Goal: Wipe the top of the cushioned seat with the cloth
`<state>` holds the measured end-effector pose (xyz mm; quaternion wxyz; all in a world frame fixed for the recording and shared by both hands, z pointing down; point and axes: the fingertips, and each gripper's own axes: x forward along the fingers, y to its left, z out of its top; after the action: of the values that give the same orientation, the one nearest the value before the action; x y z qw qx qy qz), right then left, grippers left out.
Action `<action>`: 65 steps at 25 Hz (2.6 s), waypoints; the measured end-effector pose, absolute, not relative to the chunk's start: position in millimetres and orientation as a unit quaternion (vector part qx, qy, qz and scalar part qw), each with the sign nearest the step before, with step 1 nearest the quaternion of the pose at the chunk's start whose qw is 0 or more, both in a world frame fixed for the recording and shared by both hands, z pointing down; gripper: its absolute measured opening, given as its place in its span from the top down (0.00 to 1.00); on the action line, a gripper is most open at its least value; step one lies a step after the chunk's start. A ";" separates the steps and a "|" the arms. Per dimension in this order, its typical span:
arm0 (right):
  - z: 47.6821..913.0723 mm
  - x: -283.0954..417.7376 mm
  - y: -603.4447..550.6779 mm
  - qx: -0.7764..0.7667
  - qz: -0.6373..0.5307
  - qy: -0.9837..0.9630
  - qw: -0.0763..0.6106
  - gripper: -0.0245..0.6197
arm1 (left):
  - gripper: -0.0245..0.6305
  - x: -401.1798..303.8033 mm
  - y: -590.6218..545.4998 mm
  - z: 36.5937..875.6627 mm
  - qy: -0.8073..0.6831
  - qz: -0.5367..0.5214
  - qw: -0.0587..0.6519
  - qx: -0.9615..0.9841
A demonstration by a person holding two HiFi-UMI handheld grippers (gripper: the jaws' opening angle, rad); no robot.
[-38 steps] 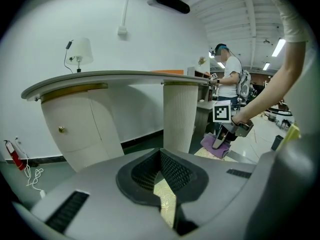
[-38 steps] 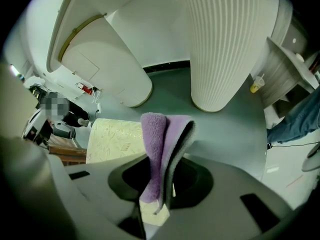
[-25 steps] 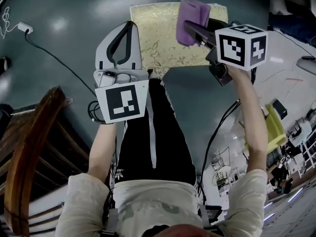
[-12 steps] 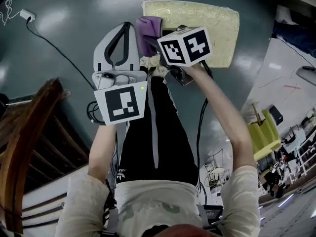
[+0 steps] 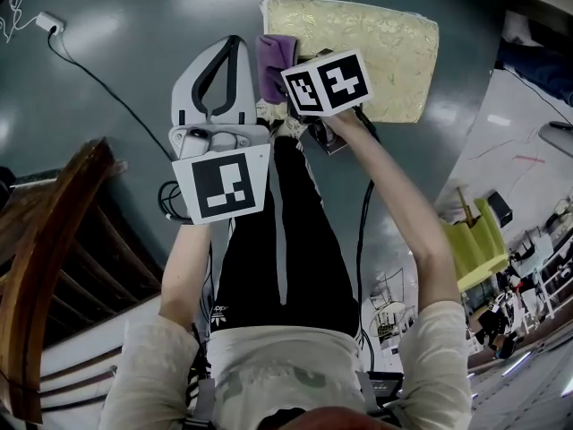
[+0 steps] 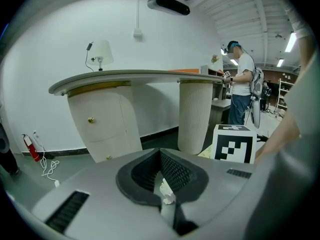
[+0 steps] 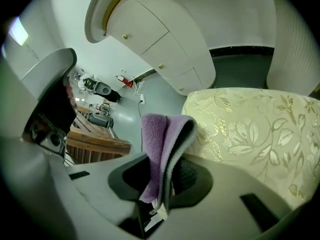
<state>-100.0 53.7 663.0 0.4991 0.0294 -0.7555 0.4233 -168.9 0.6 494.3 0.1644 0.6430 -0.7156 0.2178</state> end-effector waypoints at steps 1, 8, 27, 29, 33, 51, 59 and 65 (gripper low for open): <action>664.0 -99.2 53.4 0.029 0.422 -0.756 0.500 0.81 | 0.95 -167.9 -0.7 495.3 -0.714 0.218 0.164 0.645; 658.1 -75.1 40.3 0.035 0.413 -0.759 0.503 0.81 | 0.95 -158.9 -7.9 490.5 -0.711 0.216 0.160 0.649; 661.9 95.1 -69.1 0.182 0.361 -0.726 0.556 0.81 | 0.95 -135.1 -22.2 492.8 -0.694 0.212 0.161 0.669; 662.2 113.8 -80.1 0.198 0.354 -0.721 0.562 0.81 | 0.95 -131.5 -23.0 493.2 -0.692 0.213 0.160 0.671; 661.9 146.8 -100.4 0.227 0.347 -0.709 0.571 0.81 | 0.95 -124.7 -26.9 493.0 -0.687 0.215 0.159 0.675; 666.2 176.2 -117.8 0.250 0.349 -0.694 0.577 0.81 | 0.95 -119.7 -26.8 489.9 -0.687 0.216 0.153 0.677; 668.2 176.8 -117.8 0.261 0.341 -0.691 0.582 0.81 | 0.95 -123.3 -19.2 488.5 -0.690 0.216 0.152 0.674; 630.3 134.7 -98.6 0.251 0.343 -0.724 0.544 0.81 | 0.95 -128.1 -11.6 484.3 -0.694 0.214 0.150 0.671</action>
<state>134.7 -98.6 630.3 0.5438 0.2513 -0.7236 0.3428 -128.1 -11.6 484.3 0.1499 0.6709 -0.6940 0.2137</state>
